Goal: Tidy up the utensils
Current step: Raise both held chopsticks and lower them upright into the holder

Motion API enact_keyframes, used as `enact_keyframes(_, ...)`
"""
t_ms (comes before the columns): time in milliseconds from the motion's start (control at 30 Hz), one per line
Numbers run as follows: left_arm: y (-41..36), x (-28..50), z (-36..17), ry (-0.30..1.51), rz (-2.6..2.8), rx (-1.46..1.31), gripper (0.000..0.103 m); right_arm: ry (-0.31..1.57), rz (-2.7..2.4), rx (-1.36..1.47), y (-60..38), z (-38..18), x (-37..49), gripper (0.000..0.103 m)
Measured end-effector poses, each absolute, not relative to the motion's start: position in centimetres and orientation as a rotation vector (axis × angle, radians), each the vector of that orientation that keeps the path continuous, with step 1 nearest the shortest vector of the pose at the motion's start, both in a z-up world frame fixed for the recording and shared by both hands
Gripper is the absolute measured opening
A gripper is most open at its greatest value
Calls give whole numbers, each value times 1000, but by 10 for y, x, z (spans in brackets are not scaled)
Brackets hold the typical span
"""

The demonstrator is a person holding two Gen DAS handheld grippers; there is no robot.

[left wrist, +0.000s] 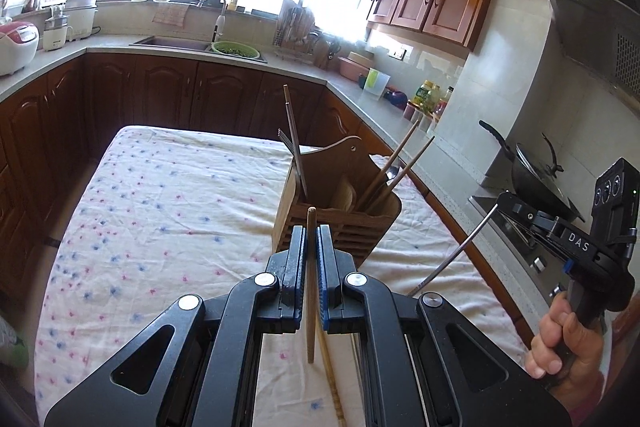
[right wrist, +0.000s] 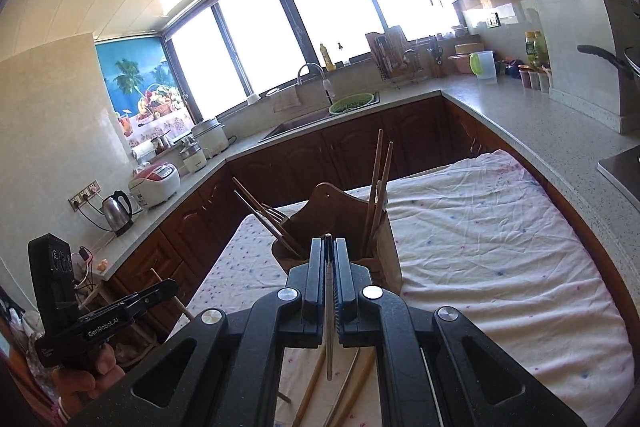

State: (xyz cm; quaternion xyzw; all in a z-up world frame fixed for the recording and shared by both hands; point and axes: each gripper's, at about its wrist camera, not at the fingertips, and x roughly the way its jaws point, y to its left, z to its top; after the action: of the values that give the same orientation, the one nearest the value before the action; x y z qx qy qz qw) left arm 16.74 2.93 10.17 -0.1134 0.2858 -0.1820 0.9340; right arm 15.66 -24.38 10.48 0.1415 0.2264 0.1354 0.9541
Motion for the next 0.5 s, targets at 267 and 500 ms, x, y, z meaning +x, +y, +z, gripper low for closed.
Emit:
enact_keyframes(267,30,169,112,555,-367,-239,4,447,276,288,-245,108,158,4)
enact_keyframes(500,22,178,143,477,-379,-209,4,401,265,286,-250,126,165,4)
